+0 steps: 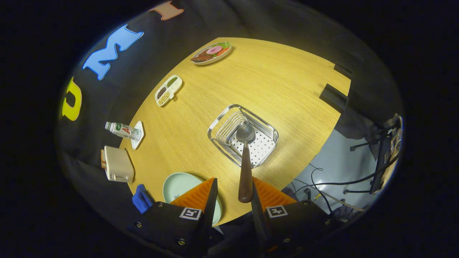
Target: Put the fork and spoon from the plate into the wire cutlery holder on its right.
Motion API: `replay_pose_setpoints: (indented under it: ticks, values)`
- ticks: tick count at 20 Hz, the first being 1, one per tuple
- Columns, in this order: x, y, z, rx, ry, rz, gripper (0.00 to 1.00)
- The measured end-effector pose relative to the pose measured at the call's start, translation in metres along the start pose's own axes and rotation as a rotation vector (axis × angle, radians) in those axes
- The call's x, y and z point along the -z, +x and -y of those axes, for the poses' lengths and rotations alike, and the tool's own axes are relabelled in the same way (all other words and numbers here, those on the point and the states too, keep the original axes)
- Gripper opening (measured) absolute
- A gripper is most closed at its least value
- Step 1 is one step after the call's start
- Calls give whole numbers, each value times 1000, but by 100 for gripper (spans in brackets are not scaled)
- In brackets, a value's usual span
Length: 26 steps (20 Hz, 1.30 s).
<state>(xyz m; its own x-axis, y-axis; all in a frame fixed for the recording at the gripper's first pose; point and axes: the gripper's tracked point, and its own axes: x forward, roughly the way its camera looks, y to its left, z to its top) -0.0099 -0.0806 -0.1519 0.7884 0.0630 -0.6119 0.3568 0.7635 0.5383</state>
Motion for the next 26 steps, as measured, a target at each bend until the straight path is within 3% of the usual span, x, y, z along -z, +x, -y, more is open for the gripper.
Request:
replay_pose_setpoints:
  ticks: [19,26]
  values:
    - [121,36,-98,-109,-335,-291,51]
    - [174,58,-106,-102,-445,-442,51]
